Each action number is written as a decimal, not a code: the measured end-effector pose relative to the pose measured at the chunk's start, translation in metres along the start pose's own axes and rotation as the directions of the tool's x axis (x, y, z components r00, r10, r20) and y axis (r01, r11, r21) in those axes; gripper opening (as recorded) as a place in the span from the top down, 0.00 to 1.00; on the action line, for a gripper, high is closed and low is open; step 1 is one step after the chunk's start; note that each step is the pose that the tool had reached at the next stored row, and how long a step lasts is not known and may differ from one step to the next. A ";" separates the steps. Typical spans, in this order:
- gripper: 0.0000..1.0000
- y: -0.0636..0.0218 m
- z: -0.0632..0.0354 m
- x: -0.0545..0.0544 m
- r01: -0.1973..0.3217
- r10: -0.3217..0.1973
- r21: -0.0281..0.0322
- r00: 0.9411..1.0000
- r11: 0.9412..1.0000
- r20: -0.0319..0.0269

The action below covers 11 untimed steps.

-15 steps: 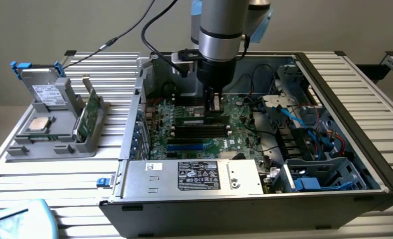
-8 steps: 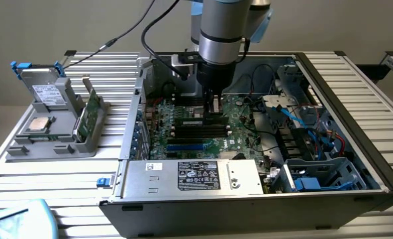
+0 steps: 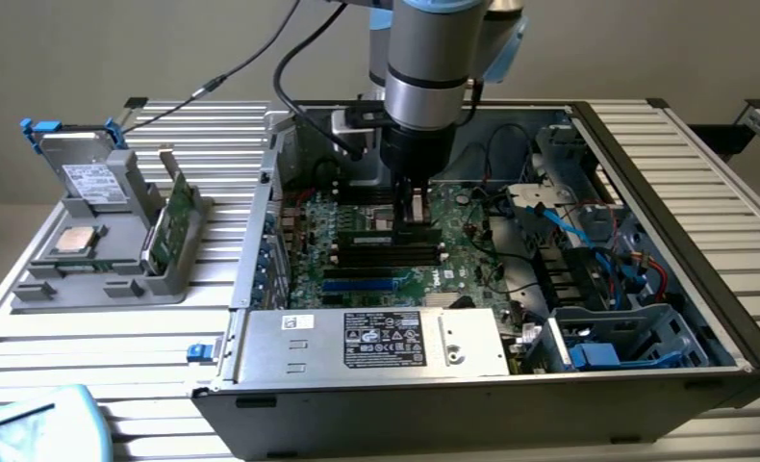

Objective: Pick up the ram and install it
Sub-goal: 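Insert the ram into the slot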

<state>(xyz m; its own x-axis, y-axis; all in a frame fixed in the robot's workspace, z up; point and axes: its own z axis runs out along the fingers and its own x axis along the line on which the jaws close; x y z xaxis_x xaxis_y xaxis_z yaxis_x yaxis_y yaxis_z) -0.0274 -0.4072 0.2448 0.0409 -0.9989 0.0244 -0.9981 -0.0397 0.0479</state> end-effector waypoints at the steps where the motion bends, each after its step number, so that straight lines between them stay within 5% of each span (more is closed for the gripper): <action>1: 0.86 0.0000 0.0005 0.000 0.000 0.000 0.000 1.000 1.000 0.001; 11: 0.86 -0.0004 0.0068 0.001 0.000 0.000 0.000 1.000 1.000 0.006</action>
<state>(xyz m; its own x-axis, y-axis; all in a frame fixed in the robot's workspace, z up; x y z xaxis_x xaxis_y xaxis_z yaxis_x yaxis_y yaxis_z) -0.0273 -0.4084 0.2380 0.0410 -0.9990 0.0186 -0.9981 -0.0401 0.0476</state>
